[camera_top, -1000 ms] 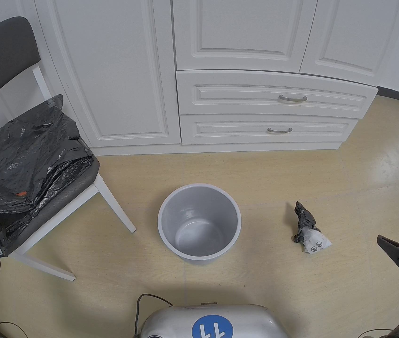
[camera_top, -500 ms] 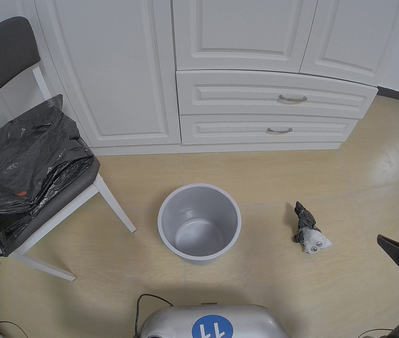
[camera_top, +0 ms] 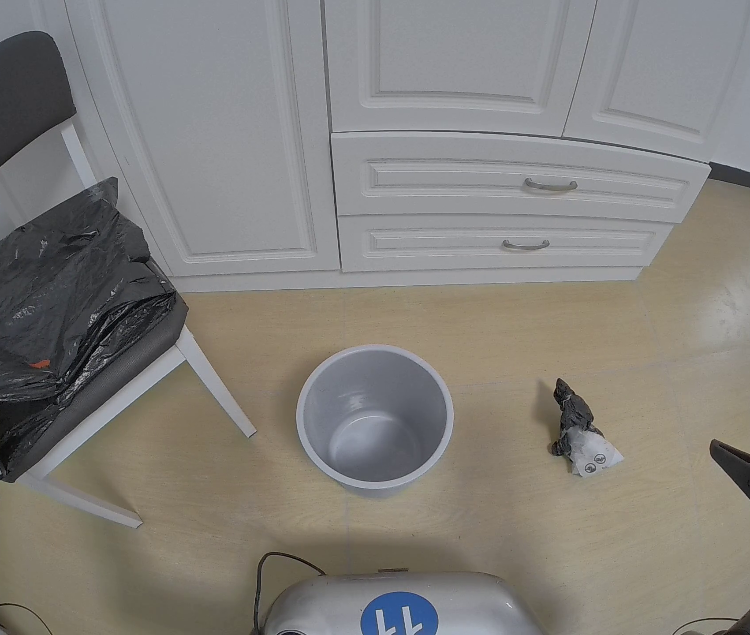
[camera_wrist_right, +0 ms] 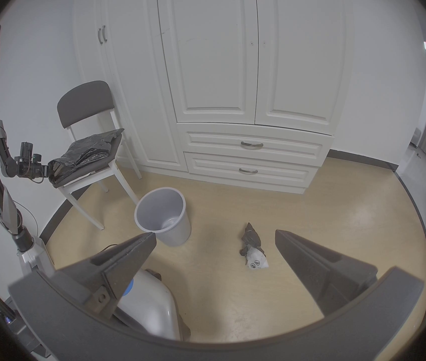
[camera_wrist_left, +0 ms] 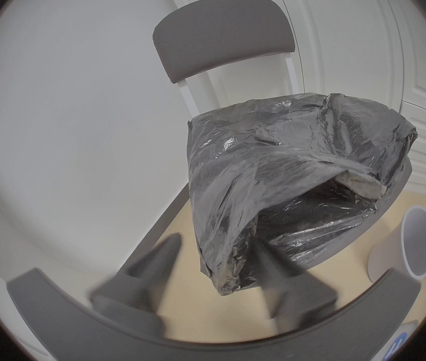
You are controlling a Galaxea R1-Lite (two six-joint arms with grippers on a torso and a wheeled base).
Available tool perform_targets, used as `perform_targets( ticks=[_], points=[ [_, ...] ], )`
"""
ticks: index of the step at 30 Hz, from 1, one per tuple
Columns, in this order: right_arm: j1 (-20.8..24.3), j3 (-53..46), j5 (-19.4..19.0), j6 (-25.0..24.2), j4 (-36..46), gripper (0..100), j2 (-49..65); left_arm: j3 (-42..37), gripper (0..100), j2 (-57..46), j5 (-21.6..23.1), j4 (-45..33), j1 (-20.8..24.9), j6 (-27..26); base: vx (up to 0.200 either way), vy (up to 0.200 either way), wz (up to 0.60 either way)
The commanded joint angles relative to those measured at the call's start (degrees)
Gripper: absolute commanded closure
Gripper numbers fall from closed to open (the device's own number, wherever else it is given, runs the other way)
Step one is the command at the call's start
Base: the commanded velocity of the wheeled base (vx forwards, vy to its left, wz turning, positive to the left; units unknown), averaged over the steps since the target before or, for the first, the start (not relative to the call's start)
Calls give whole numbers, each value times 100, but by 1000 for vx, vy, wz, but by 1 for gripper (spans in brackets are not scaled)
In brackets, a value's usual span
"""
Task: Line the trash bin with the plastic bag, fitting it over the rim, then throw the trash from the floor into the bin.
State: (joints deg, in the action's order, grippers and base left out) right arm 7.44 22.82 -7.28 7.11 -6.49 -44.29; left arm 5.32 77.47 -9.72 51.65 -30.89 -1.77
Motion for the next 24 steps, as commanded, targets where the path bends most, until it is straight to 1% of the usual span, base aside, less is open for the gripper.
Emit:
perform_targets(
  ticks=[1, 6, 8, 9, 10, 12, 13, 14, 15, 16, 17, 18, 19, 20, 21, 22, 23, 24],
  points=[
    [3, -6, -2, 1, -2, 0, 17, -39, 100, -4, 5, 3, 4, 1, 0, 0, 0],
    [3, -23, -2, 1, 7, 0, -1, -171, 100, -101, 5, 12, -5, 19, 0, 0, 0],
    [3, -15, -2, 1, 7, 0, -18, -241, 100, -303, 22, 56, 48, 36, 0, 0, 0],
    [3, 3, 7, 1, -2, 0, -27, -259, 100, -584, 198, 187, 136, 45, 0, 0, 0],
    [3, 12, 7, 1, -2, 0, -36, -259, 100, -795, 471, 284, 224, 45, 0, 0, 0],
    [3, 65, 16, -52, -11, 0, -45, -206, 100, -1445, 1499, 433, 444, 19, 0, 0, 0],
    [-5, 65, 16, -60, -11, 0, -54, -206, 100, -1489, 1569, 433, 452, 27, 0, 0, 0],
    [3, 109, 16, -201, -28, 0, -80, -83, 100, -2034, 2395, 363, 637, 36, 0, 0, 0],
    [30, 135, 7, -280, -63, 0, -89, 13, 100, -2254, 2826, 284, 778, 36, 0, 0, 0],
    [47, 135, 7, -324, -90, 0, -98, 75, 100, -2351, 3046, 214, 874, 45, 0, 0, 0],
    [109, 135, 16, -394, -195, 0, -133, 224, 100, -2553, 3468, 20, 1103, 45, 0, 0, 0],
    [126, 135, 16, -412, -222, 0, -141, 260, 100, -2588, 3547, -32, 1164, 45, 0, 0, 0],
    [232, 126, 42, -500, -380, 0, -194, 462, 100, -2729, 3898, -296, 1516, 54, 0, 0, 0],
    [232, 126, 42, -500, -380, 0, -194, 462, 100, -2729, 3898, -296, 1516, 54, 0, 0, 0],
    [364, 126, 51, -667, -538, 0, -247, 708, 100, -2834, 4136, -542, 2026, 54, 0, 0, 0],
    [390, 126, 51, -711, -573, 0, -256, 769, 100, -2852, 4171, -586, 2166, 54, 0, 0, 0],
    [496, 126, 51, -834, -670, 0, -308, 998, 100, -2860, 4224, -718, 2667, 54, 0, 0, 0],
    [566, 135, 51, -886, -723, 0, -344, 1147, 100, -2834, 4232, -779, 2992, 54, 0, 0, 0]
  ],
)
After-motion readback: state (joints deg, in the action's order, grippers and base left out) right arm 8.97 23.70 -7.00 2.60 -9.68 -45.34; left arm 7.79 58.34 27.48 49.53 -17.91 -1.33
